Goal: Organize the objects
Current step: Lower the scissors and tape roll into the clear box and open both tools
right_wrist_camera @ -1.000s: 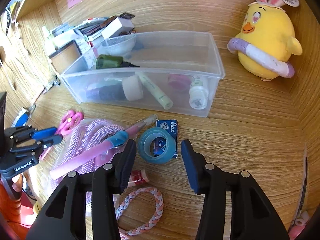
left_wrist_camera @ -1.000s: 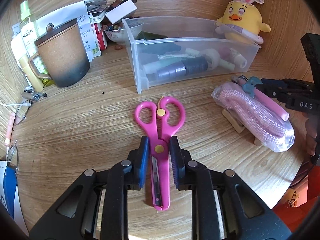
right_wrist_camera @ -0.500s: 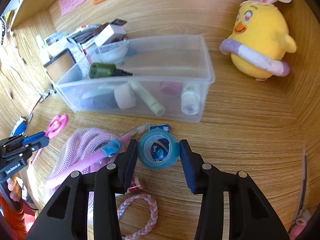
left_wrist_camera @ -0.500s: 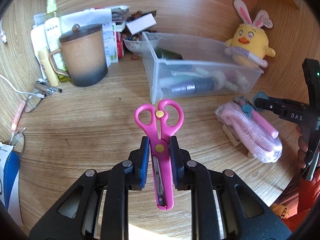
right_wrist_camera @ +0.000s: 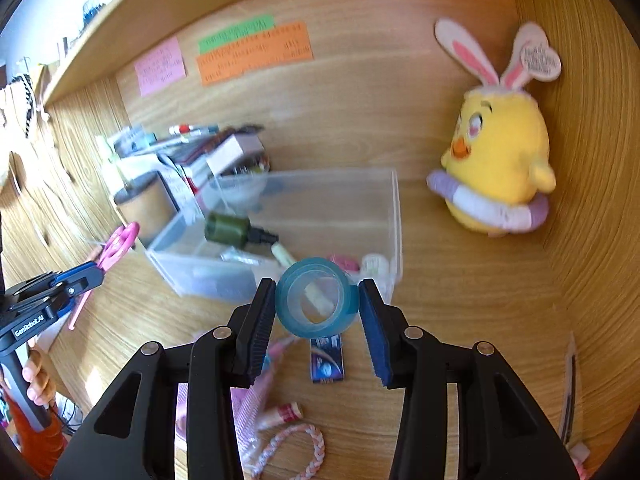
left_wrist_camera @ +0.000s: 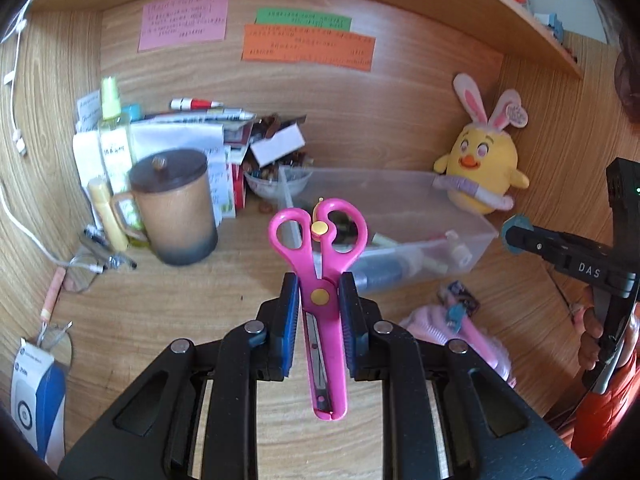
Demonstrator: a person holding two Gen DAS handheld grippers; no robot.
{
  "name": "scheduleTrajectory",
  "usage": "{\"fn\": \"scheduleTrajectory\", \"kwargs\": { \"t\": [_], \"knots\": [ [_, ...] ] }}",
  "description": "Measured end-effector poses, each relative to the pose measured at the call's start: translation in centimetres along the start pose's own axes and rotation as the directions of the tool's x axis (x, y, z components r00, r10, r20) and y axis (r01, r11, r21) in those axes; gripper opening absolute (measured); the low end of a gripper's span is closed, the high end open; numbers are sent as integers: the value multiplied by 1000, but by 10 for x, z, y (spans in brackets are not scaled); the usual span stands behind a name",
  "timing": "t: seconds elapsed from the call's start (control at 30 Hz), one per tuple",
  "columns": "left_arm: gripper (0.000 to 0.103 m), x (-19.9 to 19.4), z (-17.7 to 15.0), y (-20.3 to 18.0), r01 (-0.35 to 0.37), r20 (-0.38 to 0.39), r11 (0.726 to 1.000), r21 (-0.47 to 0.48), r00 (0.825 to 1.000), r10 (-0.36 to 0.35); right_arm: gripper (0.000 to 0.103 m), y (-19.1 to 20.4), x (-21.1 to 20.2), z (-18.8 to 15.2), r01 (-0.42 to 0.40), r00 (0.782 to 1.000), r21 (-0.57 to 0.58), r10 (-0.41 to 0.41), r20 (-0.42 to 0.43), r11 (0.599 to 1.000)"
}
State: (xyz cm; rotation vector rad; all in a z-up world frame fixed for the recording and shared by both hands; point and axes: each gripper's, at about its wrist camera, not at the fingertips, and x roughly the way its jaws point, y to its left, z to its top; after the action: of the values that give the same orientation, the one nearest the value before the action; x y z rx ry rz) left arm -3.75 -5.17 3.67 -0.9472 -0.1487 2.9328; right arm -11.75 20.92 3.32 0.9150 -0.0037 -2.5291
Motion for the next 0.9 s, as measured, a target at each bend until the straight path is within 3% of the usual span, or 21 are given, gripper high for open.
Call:
{"fn": "scheduleTrajectory", "kwargs": {
  "t": [0.23, 0.4, 0.67, 0.9],
  "knots": [
    [19, 17, 24, -11, 21, 11, 999, 29, 1000, -22, 39, 7, -4, 20, -6, 999, -24, 8, 49, 1000],
    [19, 44, 37, -17, 51, -25, 998, 38, 998, -50, 39, 7, 6, 30, -8, 999, -27, 9, 53, 1000],
    [19, 86, 39, -23, 96, -128, 995, 31, 988, -91, 39, 7, 53, 36, -11, 999, -40, 9, -41, 999],
    [19, 105, 41, -25, 113, -174, 993, 23, 979, -107, 39, 7, 90, 34, -15, 993, -45, 9, -120, 999]
  ]
}}
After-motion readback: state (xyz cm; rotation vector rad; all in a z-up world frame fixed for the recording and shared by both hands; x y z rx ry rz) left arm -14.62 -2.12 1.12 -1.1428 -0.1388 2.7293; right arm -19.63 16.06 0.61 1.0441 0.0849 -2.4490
